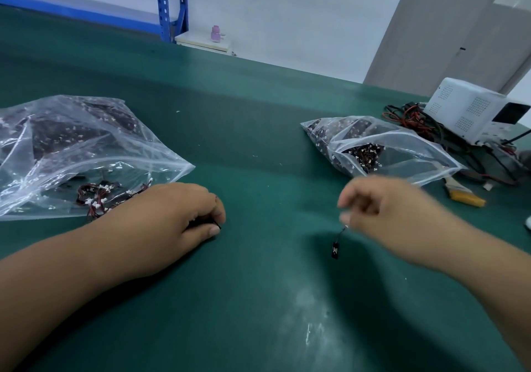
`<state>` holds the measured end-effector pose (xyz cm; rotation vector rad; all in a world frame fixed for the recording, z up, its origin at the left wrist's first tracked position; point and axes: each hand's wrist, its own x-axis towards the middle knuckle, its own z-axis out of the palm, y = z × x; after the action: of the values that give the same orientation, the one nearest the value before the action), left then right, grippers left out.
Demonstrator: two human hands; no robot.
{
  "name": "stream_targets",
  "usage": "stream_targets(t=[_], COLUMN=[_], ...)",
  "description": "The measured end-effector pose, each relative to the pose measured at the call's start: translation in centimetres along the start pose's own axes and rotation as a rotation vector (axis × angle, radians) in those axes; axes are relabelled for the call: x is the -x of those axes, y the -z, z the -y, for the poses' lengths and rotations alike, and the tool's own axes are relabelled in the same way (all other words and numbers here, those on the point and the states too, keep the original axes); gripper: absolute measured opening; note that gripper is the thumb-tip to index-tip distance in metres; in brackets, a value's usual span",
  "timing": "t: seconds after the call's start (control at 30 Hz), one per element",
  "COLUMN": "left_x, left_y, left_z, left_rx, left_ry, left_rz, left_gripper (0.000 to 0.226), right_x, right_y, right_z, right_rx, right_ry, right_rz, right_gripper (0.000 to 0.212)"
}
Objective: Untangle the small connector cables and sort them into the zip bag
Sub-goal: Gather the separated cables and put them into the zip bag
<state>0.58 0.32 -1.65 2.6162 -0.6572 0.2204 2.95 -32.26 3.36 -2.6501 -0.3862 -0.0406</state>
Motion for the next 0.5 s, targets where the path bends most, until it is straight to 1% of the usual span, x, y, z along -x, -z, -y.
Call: stream_targets(t=[0.03, 0.07, 0.1, 0.17, 0.23, 0.33, 0.4, 0.43, 0.5], left_x=[0.0, 0.0, -0.1, -0.2, -0.2, -0.2, -0.1, -0.1, -0.1], left_y=[0.0, 0.0, 0.0, 0.1, 0.1, 0.0, -0.1, -0.1, -0.1], left_z=[-0.1, -0.1, -0.2, -0.2, -0.2, 0.0, 0.1, 0.1, 0.1], left_rx=[-0.002, -0.003, -0.005, -0.006, -0.007, -0.007, -0.01, -0.014, -0.016], left_ry=[-0.005, -0.011, -0.019, -0.026, -0.025, -0.022, -0.014, -0.012, -0.02], left_rz=[-0.002, 0.0, 0.001, 0.002, 0.007, 0.008, 0.011, 0.009, 0.002], left_gripper=[0.008, 0.008, 0.01, 0.013, 0.013, 0.012, 0.012, 0.013, 0.014], right_x=[0.2, 0.3, 0.1, -0.4, -0.6, -0.6, -0.4, -0.2, -0.1], right_y=[-0.7, -1.3, -1.6, -1.7, -1.7, -1.7, -1.5, -1.2, 0.0], right_z=[-0.5, -1.1, -1.7, -2.3, -2.6, -2.5, -2.3, -2.1, -1.8], right_rx=[0.07, 0.14, 0.169, 0.123, 0.117, 0.198, 0.205, 0.168, 0.055], right_ry=[-0.022, -0.047, -0.072, -0.117, -0.139, -0.133, -0.098, -0.094, -0.117], right_rz=[0.148, 0.224, 0.223, 0.158, 0.158, 0.213, 0.181, 0.128, -0.059], right_gripper=[0.022, 0.023, 0.021, 0.012, 0.017, 0.02, 0.021, 0.021, 0.018])
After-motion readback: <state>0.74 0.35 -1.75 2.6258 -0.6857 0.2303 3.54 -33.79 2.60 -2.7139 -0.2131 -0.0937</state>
